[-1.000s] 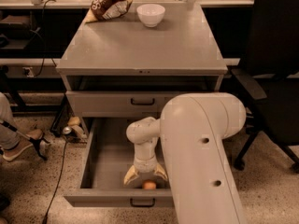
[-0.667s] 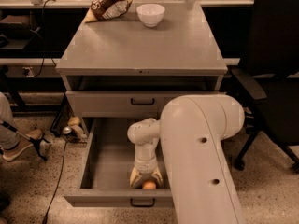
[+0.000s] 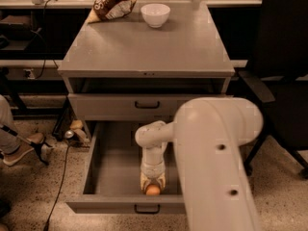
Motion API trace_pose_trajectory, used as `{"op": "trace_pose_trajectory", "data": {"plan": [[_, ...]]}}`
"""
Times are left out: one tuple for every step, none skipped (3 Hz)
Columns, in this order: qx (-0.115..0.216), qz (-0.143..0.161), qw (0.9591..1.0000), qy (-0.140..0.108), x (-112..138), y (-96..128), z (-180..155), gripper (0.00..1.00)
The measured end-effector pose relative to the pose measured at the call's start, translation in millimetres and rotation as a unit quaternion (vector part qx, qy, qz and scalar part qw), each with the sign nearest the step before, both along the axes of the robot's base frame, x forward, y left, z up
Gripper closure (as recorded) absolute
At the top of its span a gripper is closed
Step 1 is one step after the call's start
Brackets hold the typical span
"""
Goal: Pick orange from middle drawer and place on counter
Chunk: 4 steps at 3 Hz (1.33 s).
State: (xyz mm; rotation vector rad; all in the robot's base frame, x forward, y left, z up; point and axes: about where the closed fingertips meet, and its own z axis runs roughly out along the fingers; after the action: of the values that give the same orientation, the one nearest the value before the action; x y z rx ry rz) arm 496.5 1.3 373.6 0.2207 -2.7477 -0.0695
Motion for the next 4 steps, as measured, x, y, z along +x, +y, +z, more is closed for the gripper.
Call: {"op": "trace_pose_trajectory", "data": {"plan": [[0.053,0.015,0.9978,-0.035,3,-6,30,1.0],[0.156,0.031,0.9819,-0.103,9,-8,85,1.0],[0.252,0.026,0.958,-0.134,17,-6,135,1.0],[0.28,0.03,0.946,-0.161,19,-34,150,1.0]]}}
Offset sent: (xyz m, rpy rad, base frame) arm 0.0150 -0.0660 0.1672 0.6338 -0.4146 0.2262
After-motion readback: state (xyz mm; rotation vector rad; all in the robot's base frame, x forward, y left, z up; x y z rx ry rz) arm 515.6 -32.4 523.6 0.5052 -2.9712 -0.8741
